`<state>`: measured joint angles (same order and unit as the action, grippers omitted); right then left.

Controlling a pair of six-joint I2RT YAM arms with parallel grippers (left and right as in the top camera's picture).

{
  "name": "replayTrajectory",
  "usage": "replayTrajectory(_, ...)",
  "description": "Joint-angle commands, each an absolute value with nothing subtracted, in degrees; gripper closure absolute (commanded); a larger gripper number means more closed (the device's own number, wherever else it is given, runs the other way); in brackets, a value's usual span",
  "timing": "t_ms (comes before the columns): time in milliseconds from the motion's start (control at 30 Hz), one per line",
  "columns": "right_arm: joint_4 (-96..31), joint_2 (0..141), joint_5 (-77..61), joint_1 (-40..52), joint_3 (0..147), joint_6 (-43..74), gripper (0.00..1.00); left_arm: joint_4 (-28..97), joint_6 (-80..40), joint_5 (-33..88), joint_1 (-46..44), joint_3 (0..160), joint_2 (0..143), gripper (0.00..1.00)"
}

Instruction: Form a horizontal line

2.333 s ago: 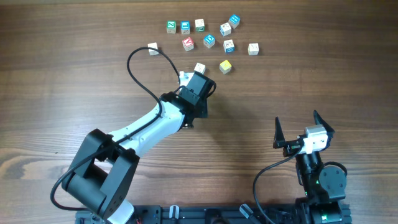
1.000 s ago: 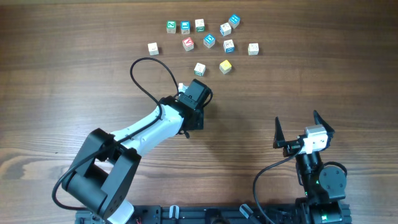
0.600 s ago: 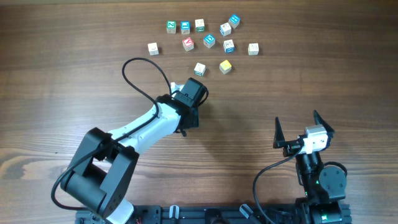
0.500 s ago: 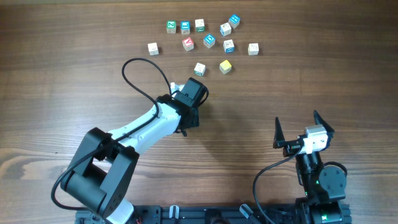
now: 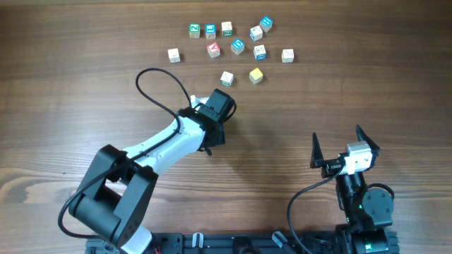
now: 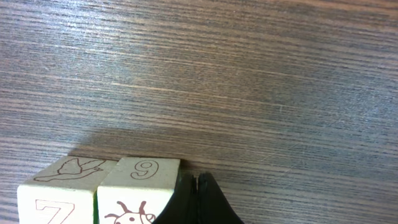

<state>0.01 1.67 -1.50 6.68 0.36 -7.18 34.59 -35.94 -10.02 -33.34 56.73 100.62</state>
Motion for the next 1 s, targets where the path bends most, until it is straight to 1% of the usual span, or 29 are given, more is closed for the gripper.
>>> replayTrajectory(0,0.1,1.7,-2.2,6.5,0.3,-7.5,0.00,35.4,-36.9,-11.0,-33.0,56.2,101.4,0.96)
replayTrajectory(267,0.1,1.7,-2.2,6.5,0.3,-7.5,0.00,35.7,-36.2,-11.0,-33.0,56.2,101.4,0.96)
replayTrajectory(333,0.1,1.7,-2.2,6.5,0.3,-7.5,0.00,35.7,-33.4,-11.0,-33.0,56.2,101.4,0.96)
replayTrajectory(500,0.1,1.7,-2.2,6.5,0.3,-7.5,0.00,35.7,-33.2,-11.0,-33.0,56.2,101.4,0.96)
replayTrajectory(533,0.1,1.7,-2.2,6.5,0.3,-7.5,0.00,35.5,-33.2,-10.5,-33.0,56.2,101.4,0.96)
replayTrajectory(600,0.1,1.7,-2.2,6.5,0.3,-7.5,0.00,33.4,-29.4,-5.3,-33.0,56.6,101.2,0.96)
replayTrajectory(667,0.1,1.7,-2.2,6.5,0.3,-7.5,0.00,34.3,-28.4,-4.5,-32.9,58.5,100.6,0.96)
replayTrajectory(767,0.1,1.7,-2.2,6.5,0.3,-7.5,0.00,39.0,-27.2,-4.3,-32.8,62.5,97.2,0.96)
replayTrajectory(867,0.1,1.7,-2.2,6.5,0.3,-7.5,0.01,50.1,-27.2,-4.3,-32.5,64.2,92.2,0.96)
replayTrajectory(967,0.1,1.7,-2.2,6.5,0.3,-7.5,0.00,58.9,-27.4,-4.3,-31.1,64.2,90.7,0.96)
